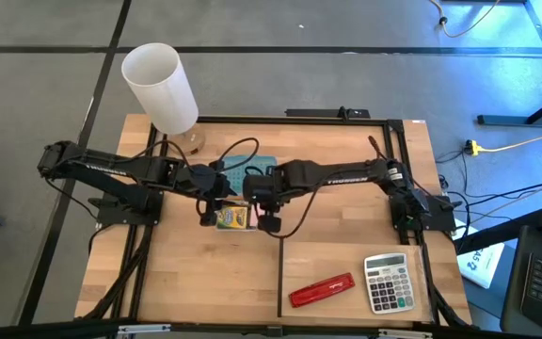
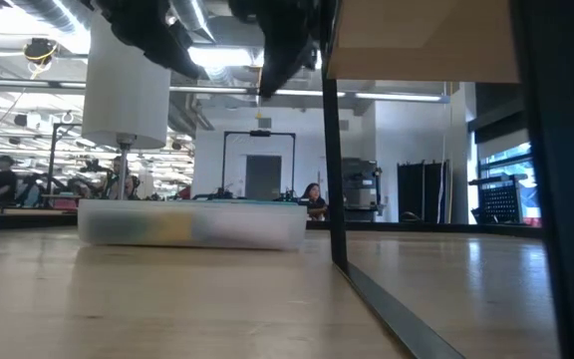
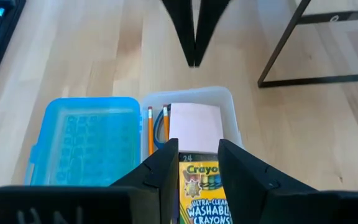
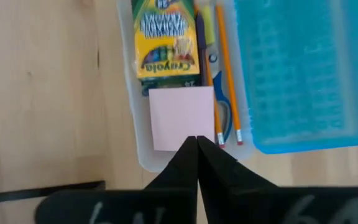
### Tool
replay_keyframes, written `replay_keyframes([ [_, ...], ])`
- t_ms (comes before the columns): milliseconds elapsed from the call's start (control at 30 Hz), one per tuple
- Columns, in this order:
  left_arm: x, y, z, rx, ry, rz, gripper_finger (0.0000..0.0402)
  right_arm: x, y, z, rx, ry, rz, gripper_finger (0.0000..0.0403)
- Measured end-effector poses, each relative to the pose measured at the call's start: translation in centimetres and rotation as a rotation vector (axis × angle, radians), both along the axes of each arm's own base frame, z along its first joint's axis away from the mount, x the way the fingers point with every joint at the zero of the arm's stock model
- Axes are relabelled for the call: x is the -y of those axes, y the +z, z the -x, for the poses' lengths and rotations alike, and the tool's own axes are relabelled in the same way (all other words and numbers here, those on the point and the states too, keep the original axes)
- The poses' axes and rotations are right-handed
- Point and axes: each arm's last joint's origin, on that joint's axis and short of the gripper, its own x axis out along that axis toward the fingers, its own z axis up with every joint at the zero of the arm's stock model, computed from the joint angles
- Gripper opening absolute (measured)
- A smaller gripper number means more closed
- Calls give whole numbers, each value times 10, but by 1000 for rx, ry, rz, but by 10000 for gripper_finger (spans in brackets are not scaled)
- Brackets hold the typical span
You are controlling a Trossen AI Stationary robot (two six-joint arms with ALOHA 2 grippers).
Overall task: Pack school essentials
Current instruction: Close the blue supply box
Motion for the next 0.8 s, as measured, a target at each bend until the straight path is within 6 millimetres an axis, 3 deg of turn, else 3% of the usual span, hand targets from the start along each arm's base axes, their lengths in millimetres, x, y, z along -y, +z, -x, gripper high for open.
replay_keyframes([
  [267, -1, 4, -4, 60, 39, 10, 108, -2, 61, 21, 43, -26, 97, 3],
  [433, -6, 5, 4, 28, 96, 58, 86, 8, 105, 65, 121, -151, 188, 3],
  [600, -8, 11, 21, 15, 104, 75, 19, 14, 135, 106, 202, -199, 231, 3],
  [800, -11, 34, 60, 117, 143, 110, 3, 19, 142, 154, 327, -243, 206, 2],
])
